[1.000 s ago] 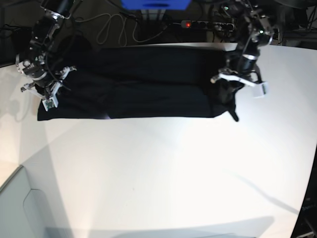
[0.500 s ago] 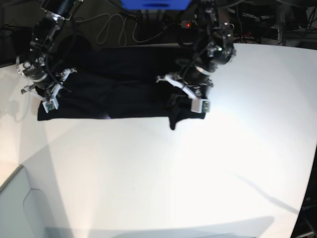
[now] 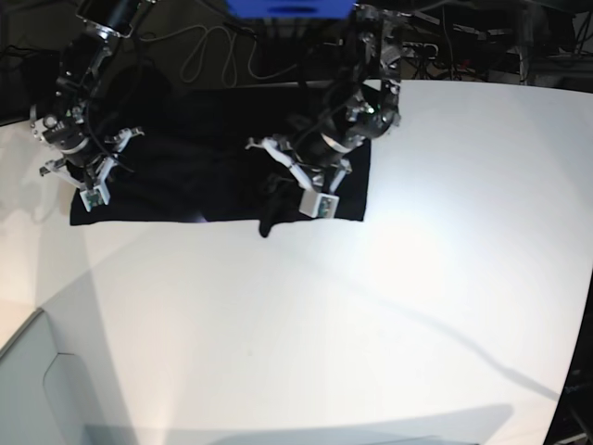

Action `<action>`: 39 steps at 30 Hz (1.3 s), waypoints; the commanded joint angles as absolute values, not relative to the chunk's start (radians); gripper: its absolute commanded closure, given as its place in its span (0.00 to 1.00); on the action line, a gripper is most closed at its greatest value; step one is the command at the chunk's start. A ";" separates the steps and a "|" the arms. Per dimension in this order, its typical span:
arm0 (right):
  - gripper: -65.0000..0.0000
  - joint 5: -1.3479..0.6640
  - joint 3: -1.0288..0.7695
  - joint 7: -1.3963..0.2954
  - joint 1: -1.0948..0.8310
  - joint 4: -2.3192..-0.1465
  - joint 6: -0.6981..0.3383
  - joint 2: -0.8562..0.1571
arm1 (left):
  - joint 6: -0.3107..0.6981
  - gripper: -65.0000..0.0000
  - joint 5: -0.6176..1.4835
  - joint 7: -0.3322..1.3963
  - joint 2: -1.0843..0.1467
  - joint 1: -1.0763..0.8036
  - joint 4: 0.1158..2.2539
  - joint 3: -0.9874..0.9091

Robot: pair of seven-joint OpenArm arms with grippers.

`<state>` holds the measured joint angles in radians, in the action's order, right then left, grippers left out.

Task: Fold the T-shirt properly
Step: 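Move the left gripper to the strip's middle and grasp its end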

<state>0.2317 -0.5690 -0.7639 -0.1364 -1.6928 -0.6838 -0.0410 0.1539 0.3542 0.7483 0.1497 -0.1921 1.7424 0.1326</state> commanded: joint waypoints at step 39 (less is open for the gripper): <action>0.89 0.225 -0.572 -0.748 -0.122 -1.707 -0.698 -0.048 | 0.160 0.58 0.378 0.743 0.157 -0.191 1.931 0.223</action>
